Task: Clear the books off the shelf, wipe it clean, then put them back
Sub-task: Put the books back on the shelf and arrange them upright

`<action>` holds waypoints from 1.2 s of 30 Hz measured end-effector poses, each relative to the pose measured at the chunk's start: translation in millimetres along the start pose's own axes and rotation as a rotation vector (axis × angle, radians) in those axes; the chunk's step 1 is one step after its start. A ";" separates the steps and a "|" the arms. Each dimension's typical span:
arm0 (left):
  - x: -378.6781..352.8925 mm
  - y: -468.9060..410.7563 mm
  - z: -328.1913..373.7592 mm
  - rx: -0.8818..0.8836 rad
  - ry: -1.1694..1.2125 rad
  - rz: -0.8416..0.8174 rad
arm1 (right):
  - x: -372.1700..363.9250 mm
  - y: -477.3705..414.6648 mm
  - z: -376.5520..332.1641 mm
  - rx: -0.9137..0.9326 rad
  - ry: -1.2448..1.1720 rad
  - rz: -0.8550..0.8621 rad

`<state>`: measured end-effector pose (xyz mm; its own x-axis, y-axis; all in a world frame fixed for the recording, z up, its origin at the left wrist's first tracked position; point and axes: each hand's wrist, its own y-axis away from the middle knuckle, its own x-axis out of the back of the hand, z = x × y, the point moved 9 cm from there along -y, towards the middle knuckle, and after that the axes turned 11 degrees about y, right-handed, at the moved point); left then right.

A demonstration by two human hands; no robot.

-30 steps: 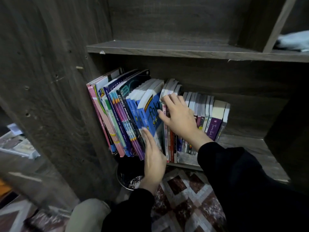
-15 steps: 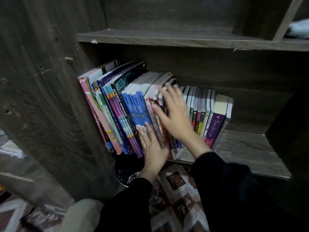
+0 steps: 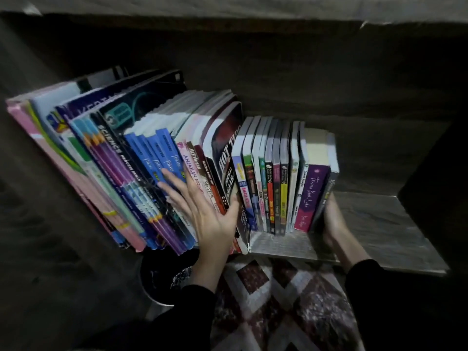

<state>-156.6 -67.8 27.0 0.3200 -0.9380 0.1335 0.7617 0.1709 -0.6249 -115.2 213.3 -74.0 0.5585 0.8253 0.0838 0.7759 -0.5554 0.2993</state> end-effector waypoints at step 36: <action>45.8 -12.8 -33.0 -0.395 -0.735 -0.282 | -166.4 90.1 -8.8 0.860 1.022 -0.252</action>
<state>-170.3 -122.9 15.7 0.5348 -0.4744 0.6992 0.6599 -0.2824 -0.6963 -140.8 26.9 -52.7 0.2018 0.4108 0.8891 0.9698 0.0433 -0.2401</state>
